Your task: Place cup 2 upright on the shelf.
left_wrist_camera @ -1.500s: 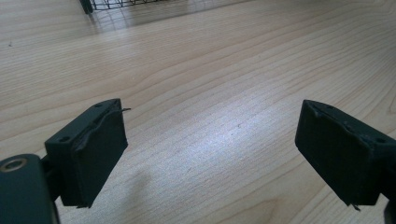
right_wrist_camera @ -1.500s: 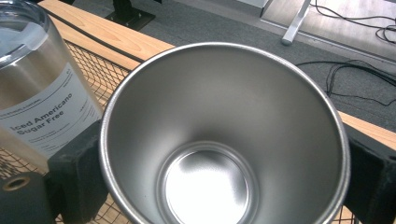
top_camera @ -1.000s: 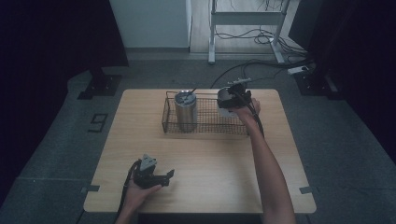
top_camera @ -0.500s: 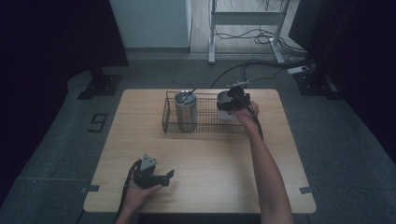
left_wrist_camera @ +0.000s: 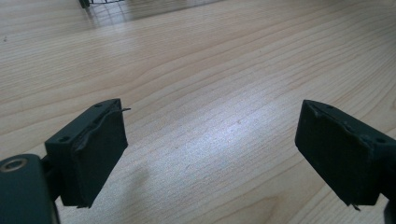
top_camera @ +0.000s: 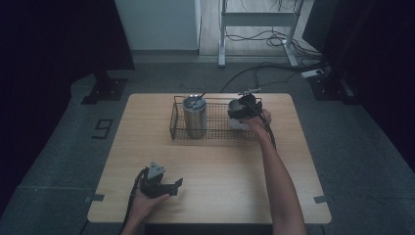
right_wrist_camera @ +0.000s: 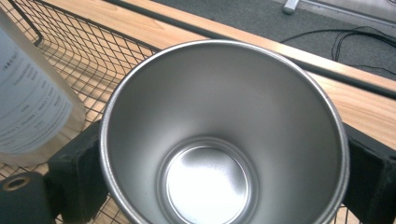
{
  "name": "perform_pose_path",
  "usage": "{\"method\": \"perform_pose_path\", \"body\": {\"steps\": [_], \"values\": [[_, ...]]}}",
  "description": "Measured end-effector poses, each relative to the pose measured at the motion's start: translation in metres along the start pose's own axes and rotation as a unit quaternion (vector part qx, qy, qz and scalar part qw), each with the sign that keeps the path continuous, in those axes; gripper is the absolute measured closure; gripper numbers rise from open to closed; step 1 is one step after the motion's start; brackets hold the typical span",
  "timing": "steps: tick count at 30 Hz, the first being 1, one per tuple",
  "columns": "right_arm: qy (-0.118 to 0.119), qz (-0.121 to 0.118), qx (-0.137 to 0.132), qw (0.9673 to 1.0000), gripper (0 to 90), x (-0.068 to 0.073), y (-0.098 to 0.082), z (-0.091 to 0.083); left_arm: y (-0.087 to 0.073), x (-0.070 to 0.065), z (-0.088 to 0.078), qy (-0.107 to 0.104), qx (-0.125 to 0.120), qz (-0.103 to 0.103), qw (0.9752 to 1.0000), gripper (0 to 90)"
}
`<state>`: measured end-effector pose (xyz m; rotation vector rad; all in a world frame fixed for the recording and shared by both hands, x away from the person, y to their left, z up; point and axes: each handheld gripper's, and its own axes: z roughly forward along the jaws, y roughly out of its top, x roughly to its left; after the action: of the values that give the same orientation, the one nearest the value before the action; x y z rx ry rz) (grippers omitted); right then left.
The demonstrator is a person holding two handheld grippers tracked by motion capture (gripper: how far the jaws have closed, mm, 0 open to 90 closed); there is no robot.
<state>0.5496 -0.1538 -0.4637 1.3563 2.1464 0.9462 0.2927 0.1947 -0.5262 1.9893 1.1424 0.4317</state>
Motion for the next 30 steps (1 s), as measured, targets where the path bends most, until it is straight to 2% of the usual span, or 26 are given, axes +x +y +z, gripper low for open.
{"method": "perform_pose_path", "body": {"steps": [21,30], "values": [[-0.002,0.002,0.028,0.9996,6.5,-0.0036,-0.0092,0.0091,-0.001,-0.0013,0.0023,0.0,0.004,0.002,1.0,9.0],[-0.003,0.001,0.034,0.9994,6.4,-0.0046,-0.0102,0.008,-0.0011,-0.0019,0.0028,-0.002,0.007,0.002,1.0,9.0]]}}
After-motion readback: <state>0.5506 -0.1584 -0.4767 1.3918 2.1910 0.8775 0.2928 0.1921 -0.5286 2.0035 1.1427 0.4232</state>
